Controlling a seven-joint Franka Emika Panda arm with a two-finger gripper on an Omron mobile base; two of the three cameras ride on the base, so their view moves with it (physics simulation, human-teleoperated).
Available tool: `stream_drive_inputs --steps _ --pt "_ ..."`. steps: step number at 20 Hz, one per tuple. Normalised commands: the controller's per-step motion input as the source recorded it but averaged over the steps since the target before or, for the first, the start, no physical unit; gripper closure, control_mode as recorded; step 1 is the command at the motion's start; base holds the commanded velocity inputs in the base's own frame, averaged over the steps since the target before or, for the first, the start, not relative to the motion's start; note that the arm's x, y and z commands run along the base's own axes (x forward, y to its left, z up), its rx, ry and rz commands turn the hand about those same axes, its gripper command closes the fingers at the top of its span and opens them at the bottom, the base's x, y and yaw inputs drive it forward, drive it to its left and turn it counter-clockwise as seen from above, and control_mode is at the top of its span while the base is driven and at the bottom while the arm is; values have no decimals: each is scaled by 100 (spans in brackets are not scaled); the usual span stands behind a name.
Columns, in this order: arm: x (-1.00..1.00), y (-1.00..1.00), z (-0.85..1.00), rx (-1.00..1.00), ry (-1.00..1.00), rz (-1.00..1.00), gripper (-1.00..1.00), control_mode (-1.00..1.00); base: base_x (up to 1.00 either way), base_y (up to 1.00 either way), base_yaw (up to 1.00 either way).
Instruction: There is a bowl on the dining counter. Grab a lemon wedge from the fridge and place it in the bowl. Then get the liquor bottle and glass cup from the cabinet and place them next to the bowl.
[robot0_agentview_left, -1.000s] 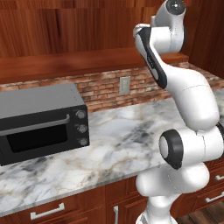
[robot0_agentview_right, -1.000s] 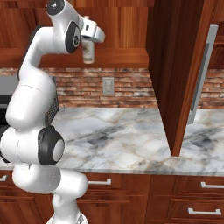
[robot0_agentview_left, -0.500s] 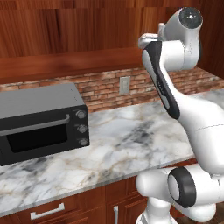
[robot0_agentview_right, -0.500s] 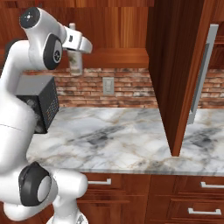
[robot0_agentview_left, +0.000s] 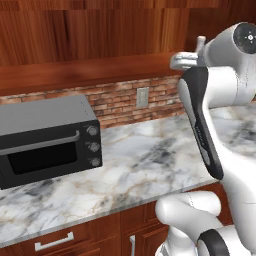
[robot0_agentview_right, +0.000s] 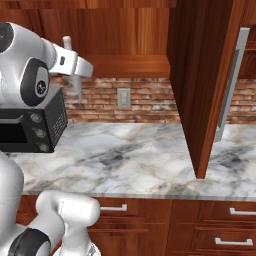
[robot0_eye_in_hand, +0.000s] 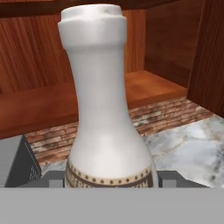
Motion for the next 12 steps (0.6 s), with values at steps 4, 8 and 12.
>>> stream_drive_inputs --steps 4,8,12 --pt "-59 4 0 0 0 3 100 -100 0 0 0" --pt "-28 0 0 0 0 2 100 -100 0 0 0" --pt "-22 0 -1 -1 0 0 100 100 -15 2 0"
